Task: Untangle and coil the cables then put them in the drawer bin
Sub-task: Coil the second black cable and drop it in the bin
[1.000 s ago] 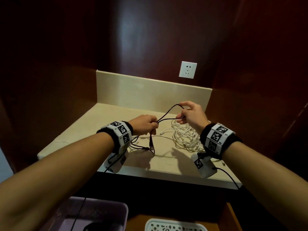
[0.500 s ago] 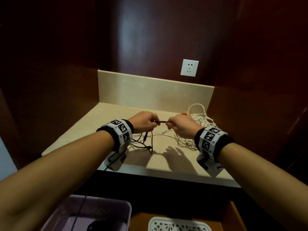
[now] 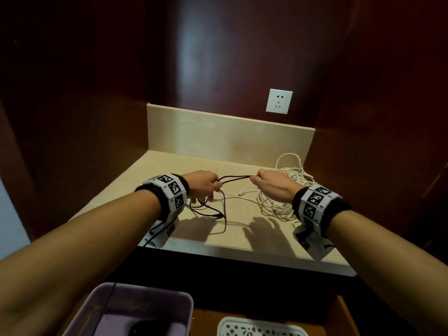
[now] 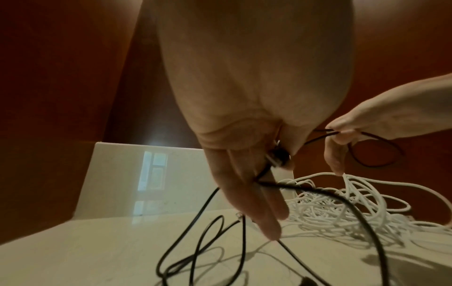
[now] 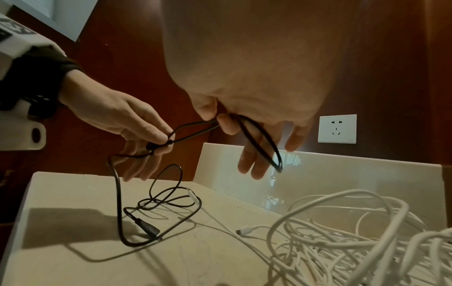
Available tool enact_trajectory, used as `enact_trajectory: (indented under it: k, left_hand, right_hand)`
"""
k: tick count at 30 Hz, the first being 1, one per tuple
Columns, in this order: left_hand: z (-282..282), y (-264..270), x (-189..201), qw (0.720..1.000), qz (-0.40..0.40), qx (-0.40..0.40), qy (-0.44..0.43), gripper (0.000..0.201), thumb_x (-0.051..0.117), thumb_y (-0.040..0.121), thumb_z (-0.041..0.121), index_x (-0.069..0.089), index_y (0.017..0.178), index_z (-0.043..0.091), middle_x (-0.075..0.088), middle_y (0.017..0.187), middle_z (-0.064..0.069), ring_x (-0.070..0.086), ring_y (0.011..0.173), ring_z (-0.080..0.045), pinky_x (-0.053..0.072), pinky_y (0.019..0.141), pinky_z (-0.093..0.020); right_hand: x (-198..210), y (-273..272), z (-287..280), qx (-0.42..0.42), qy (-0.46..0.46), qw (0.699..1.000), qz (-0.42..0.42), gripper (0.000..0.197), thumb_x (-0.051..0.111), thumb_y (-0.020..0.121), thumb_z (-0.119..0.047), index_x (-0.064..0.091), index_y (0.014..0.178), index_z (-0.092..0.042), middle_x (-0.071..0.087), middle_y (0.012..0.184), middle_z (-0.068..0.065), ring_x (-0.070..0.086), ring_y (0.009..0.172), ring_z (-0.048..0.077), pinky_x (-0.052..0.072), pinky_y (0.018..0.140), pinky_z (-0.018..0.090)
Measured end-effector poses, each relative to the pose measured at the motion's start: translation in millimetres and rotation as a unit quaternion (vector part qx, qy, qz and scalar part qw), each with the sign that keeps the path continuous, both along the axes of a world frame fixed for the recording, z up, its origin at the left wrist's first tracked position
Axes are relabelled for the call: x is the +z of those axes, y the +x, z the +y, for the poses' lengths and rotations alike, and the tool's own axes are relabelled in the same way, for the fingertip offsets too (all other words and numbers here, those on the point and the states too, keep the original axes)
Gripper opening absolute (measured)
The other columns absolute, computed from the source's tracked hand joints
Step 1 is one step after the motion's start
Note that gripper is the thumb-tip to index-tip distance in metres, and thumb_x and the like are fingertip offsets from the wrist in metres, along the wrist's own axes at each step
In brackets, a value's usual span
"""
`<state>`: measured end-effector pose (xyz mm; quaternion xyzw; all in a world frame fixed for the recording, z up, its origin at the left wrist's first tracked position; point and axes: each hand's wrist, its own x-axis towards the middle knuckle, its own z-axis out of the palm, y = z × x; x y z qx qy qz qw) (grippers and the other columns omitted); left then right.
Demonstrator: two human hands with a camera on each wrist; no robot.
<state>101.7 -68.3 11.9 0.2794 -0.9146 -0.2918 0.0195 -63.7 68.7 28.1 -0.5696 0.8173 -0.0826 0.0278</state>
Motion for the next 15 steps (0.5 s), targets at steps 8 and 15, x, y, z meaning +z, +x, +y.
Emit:
enact_trajectory:
  k: [8, 15]
  left_hand:
    - [0, -4, -1, 0.973, 0.16, 0.057, 0.156, 0.018, 0.028, 0.103, 0.012, 0.043, 0.099, 0.005, 0.06, 0.075, -0.016, 0.058, 0.053, -0.03, 0.053, 0.048, -0.031]
    - [-6, 10, 2, 0.948, 0.238, 0.077, 0.197, 0.022, 0.029, 0.102, 0.002, 0.049, 0.093, 0.007, 0.05, 0.069, -0.011, 0.051, 0.055, -0.021, 0.054, 0.047, -0.028]
  right_hand:
    - [-16, 16, -5, 0.018, -0.057, 0.969, -0.241, 0.03, 0.043, 0.101, -0.031, 0.063, 0.098, -0.008, 0.063, 0.096, -0.001, 0.059, 0.099, 0.022, 0.043, 0.091, 0.038]
    - [-30, 30, -23, 0.068, -0.064, 0.919, -0.383, 0.045, 0.061, 0.083, 0.015, 0.031, 0.07, -0.017, 0.063, 0.09, 0.017, 0.067, 0.094, 0.02, 0.049, 0.073, 0.021]
